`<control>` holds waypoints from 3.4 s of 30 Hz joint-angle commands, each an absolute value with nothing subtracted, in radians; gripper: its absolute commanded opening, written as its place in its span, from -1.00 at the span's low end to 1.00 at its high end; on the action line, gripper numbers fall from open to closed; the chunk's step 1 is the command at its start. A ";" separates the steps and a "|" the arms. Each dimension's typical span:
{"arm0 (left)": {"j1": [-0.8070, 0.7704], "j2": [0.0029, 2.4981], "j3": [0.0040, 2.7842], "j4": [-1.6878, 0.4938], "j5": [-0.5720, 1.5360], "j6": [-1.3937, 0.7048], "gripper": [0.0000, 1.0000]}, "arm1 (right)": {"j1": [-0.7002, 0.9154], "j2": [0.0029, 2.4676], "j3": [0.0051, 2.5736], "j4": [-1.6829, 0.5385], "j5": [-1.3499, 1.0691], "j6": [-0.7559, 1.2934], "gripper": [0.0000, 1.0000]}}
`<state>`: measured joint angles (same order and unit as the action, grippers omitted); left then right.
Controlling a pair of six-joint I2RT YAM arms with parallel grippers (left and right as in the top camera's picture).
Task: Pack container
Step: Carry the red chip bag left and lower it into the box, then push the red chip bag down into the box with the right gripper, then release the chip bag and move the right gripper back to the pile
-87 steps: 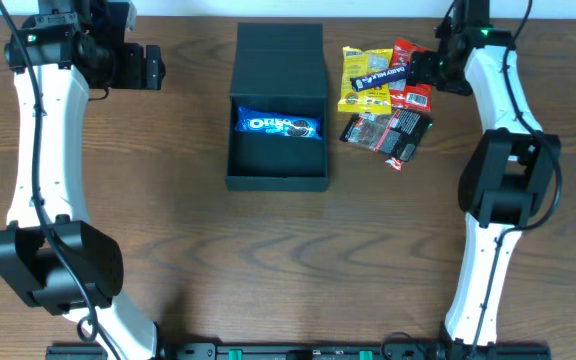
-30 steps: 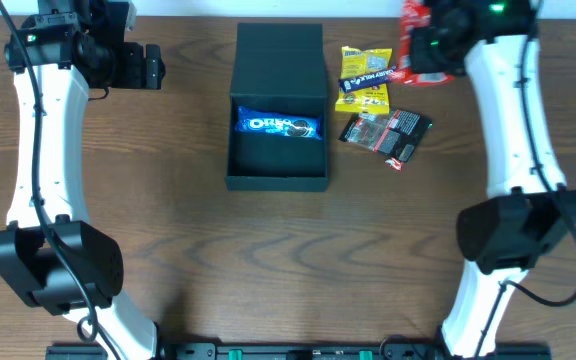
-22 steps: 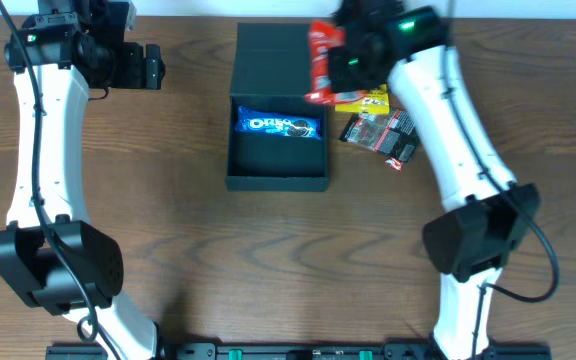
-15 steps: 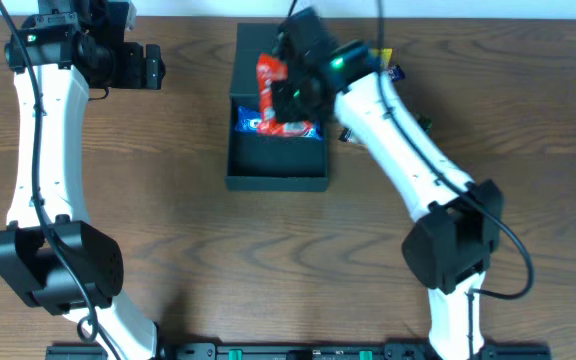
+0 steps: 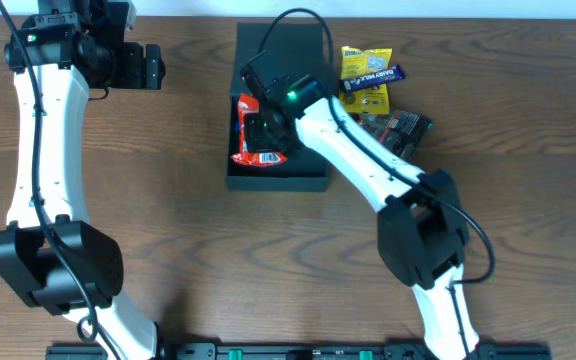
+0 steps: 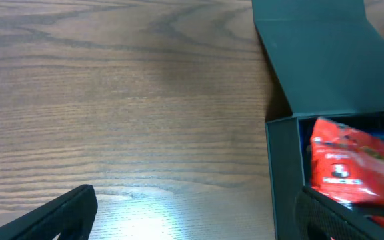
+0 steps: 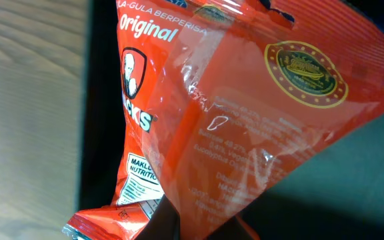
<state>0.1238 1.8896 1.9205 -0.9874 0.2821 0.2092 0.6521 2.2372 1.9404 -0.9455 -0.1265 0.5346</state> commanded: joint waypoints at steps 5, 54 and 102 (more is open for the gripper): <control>0.133 1.896 1.920 -0.991 0.285 0.201 0.91 | 0.663 2.292 1.942 -0.941 -0.102 0.514 -0.97; 0.133 1.896 1.920 -0.989 0.285 0.202 0.91 | 0.644 2.300 1.964 -0.973 -0.189 0.271 -0.97; 0.133 1.896 1.920 -0.989 0.281 0.202 0.91 | 0.648 2.460 2.076 -1.026 -0.241 0.159 -0.97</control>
